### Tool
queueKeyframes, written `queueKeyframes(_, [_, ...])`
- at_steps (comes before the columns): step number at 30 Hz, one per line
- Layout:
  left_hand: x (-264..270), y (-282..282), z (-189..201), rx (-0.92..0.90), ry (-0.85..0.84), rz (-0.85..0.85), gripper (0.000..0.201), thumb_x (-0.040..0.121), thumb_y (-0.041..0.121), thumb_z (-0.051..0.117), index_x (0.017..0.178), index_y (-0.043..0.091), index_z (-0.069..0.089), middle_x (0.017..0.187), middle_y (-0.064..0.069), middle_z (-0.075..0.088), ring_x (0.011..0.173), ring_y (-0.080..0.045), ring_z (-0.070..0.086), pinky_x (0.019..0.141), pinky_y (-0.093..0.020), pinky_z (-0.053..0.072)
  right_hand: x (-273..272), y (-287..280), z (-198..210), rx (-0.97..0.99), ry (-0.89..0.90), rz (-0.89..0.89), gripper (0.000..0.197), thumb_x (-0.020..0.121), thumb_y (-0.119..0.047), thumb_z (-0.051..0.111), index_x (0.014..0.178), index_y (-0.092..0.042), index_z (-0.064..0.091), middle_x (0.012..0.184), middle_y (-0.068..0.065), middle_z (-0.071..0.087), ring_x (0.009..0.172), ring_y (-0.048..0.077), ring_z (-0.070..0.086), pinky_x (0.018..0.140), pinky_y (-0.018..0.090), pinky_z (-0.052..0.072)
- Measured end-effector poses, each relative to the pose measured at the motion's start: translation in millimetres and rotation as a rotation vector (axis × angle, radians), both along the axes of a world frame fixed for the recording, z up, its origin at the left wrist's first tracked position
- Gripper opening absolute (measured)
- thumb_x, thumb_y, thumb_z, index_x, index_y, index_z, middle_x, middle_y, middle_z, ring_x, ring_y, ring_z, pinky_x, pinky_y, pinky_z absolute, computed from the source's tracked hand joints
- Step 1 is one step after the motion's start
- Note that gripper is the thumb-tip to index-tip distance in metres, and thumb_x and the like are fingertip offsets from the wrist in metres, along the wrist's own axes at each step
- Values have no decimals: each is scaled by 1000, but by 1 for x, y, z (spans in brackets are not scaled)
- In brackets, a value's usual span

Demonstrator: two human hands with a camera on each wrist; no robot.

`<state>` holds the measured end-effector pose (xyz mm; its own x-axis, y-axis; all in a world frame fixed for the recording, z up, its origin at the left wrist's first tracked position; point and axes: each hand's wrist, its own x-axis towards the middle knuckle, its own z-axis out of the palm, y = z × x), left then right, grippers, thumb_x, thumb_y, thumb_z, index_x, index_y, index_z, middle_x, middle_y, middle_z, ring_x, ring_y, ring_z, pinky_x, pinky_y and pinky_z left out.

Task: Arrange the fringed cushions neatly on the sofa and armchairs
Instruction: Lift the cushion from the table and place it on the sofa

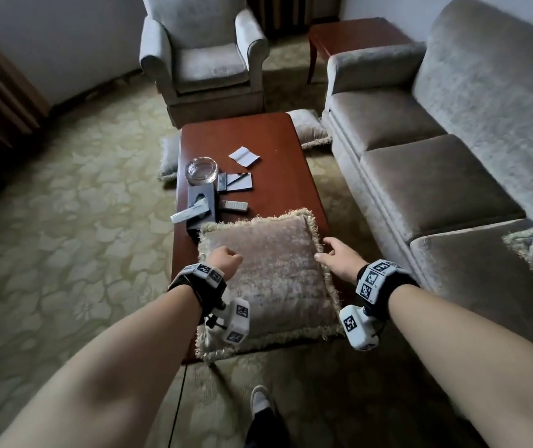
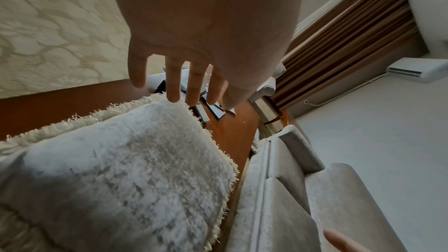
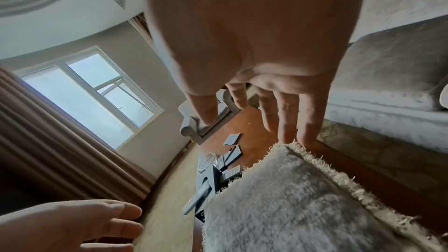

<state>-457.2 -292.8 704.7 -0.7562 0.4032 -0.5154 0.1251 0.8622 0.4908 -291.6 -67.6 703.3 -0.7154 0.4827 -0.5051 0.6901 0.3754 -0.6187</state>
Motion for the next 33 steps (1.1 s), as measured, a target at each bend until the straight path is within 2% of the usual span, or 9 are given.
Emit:
queueKeyframes(7, [-57, -21, -67, -48, -131, 73, 24, 89, 15, 54, 65, 10, 57, 62, -8, 57, 72, -27, 57, 65, -28, 40, -51, -7, -70, -57, -117, -66, 68, 93, -39, 60, 151, -18, 32, 128, 12, 54, 126, 30, 52, 107, 36, 39])
queueKeyframes(11, [-74, -27, -118, -93, -213, 157, 48, 87, 25, 59, 130, 4, 54, 124, -20, 63, 114, -35, 61, 98, -40, 49, -60, -3, -117, -49, -197, -91, 70, 94, -39, 59, 152, -17, 29, 129, 12, 54, 125, 32, 53, 105, 37, 40])
queueKeyframes(13, [-78, -29, -138, -108, -211, 190, 58, 88, 26, 59, 139, 4, 45, 136, -20, 55, 122, -34, 55, 104, -40, 44, -63, 0, -139, -51, -216, -102, 70, 94, -38, 59, 153, -16, 28, 128, 14, 55, 121, 30, 54, 105, 36, 38])
queueKeyframes(16, [-82, -32, -166, -112, -232, 242, 62, 90, 22, 60, 143, 1, 38, 143, -21, 49, 129, -34, 49, 107, -37, 39, -69, 6, -171, -70, -229, -134, 72, 94, -36, 59, 154, -15, 26, 122, 11, 52, 115, 23, 51, 106, 36, 36])
queueKeyframes(20, [-92, -37, -213, -106, -259, 308, 66, 91, 24, 61, 146, -1, 34, 151, -20, 39, 139, -33, 40, 113, -37, 34, -79, 14, -215, -70, -256, -198, 72, 94, -39, 58, 154, -19, 24, 149, 15, 43, 133, 32, 45, 109, 38, 35])
queueKeyframes(25, [-105, -42, -265, 34, -276, 461, 91, 78, 52, 68, 149, 6, 31, 152, -19, 37, 139, -33, 40, 116, -42, 31, -88, 23, -264, -32, -247, -267, 73, 95, -44, 55, 155, -17, 23, 159, 10, 31, 143, 31, 34, 116, 42, 29])
queueKeyframes(28, [-107, -43, -282, 183, -319, 594, 81, 87, 35, 70, 149, 4, 28, 151, -15, 39, 139, -28, 40, 108, -28, 30, -92, 27, -286, -49, -239, -313, 74, 94, -49, 53, 155, -18, 22, 159, 11, 29, 144, 31, 33, 118, 46, 26])
queueKeyframes(30, [-109, -42, -291, 277, -390, 654, 94, 73, 52, 78, 145, 11, 35, 146, -9, 48, 134, -26, 47, 109, -26, 29, -94, 29, -296, -89, -225, -354, 74, 95, -49, 52, 155, -19, 21, 158, 11, 31, 143, 32, 34, 117, 46, 27])
queueKeyframes(33, [-116, -61, -346, 319, -470, 711, 118, 34, 75, 83, 133, 20, 51, 127, -5, 65, 115, -26, 63, 106, -48, 45, -96, 33, -299, -131, -207, -427, 77, 94, -54, 52, 155, -22, 19, 158, 9, 32, 142, 34, 34, 116, 46, 28])
